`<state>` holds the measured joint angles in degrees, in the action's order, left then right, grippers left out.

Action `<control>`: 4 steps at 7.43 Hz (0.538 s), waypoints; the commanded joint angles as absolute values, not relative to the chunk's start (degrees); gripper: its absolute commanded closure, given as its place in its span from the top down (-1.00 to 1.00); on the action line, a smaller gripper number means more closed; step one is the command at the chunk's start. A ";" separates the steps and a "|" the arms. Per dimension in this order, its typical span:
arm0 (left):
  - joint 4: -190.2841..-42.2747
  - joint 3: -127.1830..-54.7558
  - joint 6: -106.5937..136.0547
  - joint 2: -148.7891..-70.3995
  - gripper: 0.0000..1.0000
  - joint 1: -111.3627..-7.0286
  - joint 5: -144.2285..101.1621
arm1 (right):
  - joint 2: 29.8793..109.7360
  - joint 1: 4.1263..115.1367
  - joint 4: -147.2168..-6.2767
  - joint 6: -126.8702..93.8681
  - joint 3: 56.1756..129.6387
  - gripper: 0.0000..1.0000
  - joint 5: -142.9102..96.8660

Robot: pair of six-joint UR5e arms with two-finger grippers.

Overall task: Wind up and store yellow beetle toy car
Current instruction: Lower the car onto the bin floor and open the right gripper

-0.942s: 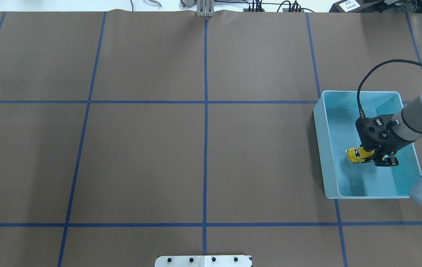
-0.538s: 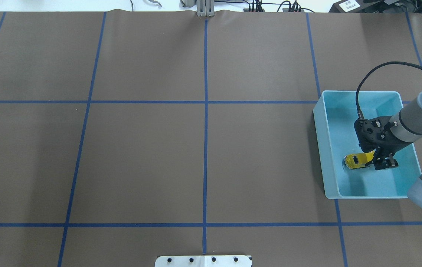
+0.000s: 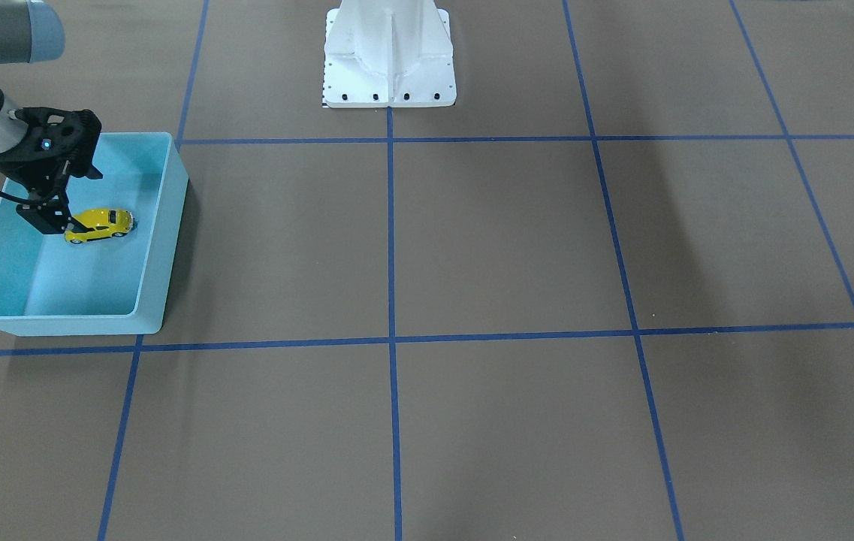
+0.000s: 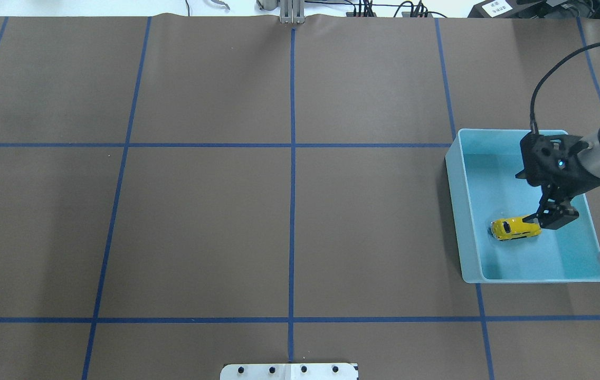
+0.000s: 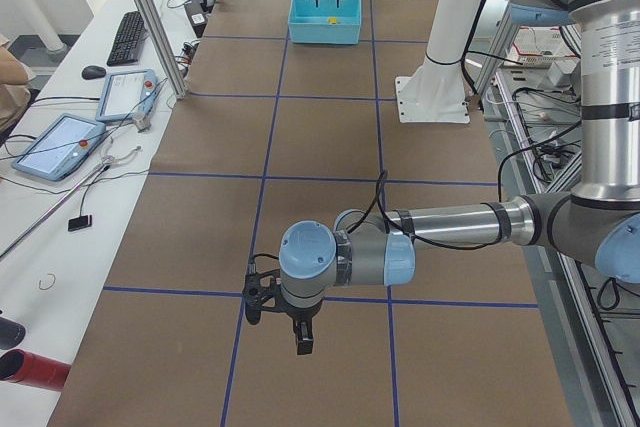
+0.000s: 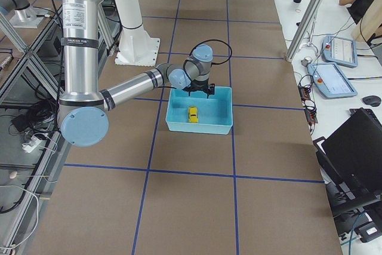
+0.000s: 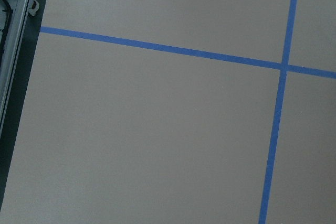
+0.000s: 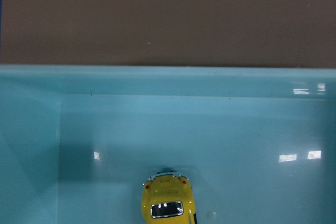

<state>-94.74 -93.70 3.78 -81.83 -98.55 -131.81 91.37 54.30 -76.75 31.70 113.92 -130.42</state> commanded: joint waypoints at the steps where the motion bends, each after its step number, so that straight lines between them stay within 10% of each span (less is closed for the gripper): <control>1: -94.75 -93.78 3.78 -81.83 1.00 -98.53 -131.84 | 91.14 64.73 -78.13 19.56 114.61 1.00 -137.89; 4: -94.75 -93.78 3.78 -81.91 1.00 -98.53 -131.84 | 91.14 76.87 -87.86 5.76 112.87 1.00 -136.25</control>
